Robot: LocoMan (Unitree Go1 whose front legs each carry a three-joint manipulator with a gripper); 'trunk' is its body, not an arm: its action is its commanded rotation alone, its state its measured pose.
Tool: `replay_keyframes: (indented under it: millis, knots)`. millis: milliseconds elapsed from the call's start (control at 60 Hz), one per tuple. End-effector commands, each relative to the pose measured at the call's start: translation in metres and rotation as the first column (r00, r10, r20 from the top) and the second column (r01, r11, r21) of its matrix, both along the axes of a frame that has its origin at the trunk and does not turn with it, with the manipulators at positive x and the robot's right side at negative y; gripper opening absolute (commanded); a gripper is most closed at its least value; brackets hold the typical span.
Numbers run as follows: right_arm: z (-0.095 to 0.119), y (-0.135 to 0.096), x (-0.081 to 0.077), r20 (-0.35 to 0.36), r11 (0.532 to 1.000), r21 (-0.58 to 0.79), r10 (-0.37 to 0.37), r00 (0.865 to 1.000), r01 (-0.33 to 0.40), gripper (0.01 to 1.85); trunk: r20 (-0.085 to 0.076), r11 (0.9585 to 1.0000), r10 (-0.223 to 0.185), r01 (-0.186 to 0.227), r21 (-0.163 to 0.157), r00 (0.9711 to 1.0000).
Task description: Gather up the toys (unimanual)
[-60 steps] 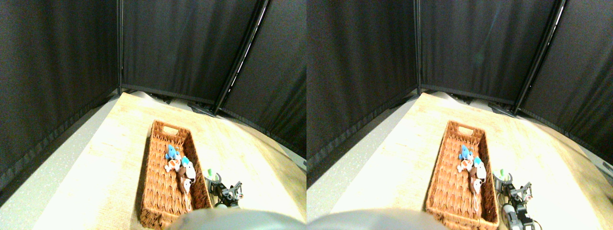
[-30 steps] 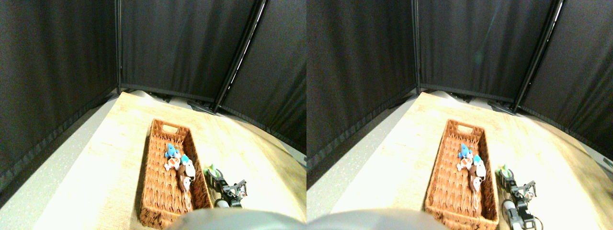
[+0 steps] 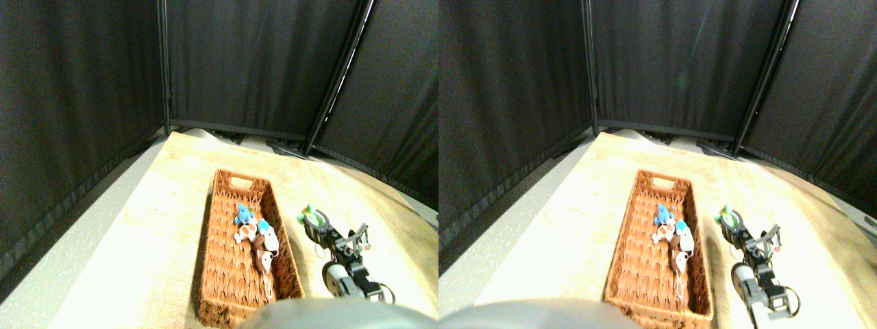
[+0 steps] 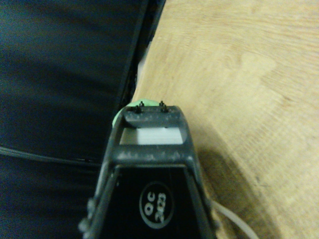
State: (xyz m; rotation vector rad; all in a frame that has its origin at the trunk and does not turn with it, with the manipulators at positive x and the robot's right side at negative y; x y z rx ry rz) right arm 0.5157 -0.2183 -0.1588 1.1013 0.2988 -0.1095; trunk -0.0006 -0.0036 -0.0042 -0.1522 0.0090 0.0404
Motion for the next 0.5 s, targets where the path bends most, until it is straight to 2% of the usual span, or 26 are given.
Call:
replay_keyframes:
  millis: [17, 67, 233, 500]
  knots:
    - [0.026, 0.012, 0.003, 0.029, 1.000, 0.010, 0.023, 0.999, -0.023, 0.06, 0.013, 0.9994, 0.018, -0.017, -0.030, 0.9998]
    - [0.031, 0.019, 0.005, 0.036, 0.998, -0.024, 0.055, 0.998, -0.054, 0.07, 0.015, 0.9990, 0.026, -0.025, -0.037, 0.9996]
    - [0.044, 0.040, 0.010, 0.026, 0.995, 0.002, 0.104, 0.994, -0.104, 0.06, 0.027, 0.9965, 0.060, -0.058, -0.060, 0.9978]
    - [0.052, 0.072, 0.015, 0.017, 0.985, 0.034, 0.171, 0.985, -0.171, 0.06, 0.040, 0.9903, 0.122, -0.119, -0.071, 0.9917]
